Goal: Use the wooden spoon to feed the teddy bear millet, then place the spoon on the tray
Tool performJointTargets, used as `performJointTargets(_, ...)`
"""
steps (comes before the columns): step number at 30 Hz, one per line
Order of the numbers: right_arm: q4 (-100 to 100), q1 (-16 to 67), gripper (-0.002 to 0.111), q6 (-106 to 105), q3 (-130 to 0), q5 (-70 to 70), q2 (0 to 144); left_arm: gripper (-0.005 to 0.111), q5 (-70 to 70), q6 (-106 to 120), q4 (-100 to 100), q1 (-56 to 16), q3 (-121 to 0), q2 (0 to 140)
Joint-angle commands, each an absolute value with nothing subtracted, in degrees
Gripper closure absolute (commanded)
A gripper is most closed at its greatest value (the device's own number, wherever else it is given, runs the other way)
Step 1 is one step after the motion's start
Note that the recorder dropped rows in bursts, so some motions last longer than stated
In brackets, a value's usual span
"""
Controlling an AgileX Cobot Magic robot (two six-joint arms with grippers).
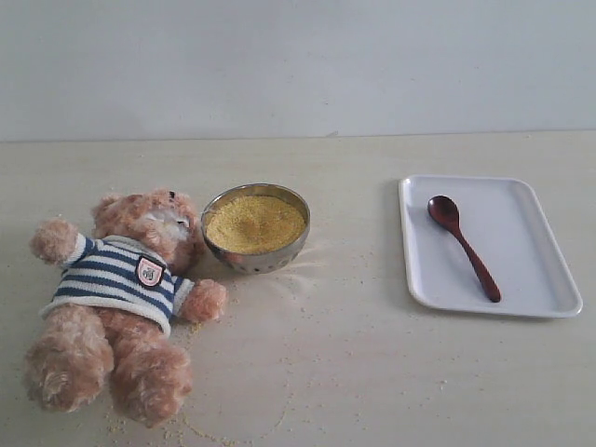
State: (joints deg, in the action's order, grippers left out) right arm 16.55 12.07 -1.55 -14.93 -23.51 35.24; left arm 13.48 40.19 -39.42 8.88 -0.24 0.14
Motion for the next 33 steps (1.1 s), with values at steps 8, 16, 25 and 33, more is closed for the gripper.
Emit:
performJointTargets(8, 16.2, 11.9, 0.108, -4.7, -14.0, -18.8, 12.6, 0.102, 13.2, 40.4, -39.8, 8.6, 0.0, 0.0)
performJointTargets(16, 17.4, 10.1, 0.108, -13.0, -9.7, -6.8, 7.7, 0.102, 13.2, 40.4, -39.8, 8.6, 0.0, 0.0)
performJointTargets(25, 14.4, -3.1, 0.108, -10.8, 0.0, 1.4, 0.0, 0.102, 13.3, 40.4, -39.7, 8.7, 0.0, 0.0)
performJointTargets(33, -0.8, -4.8, 0.108, -1.3, 0.0, 17.9, 0.0, 0.102, 13.3, 40.4, -39.7, 8.7, 0.0, 0.0)
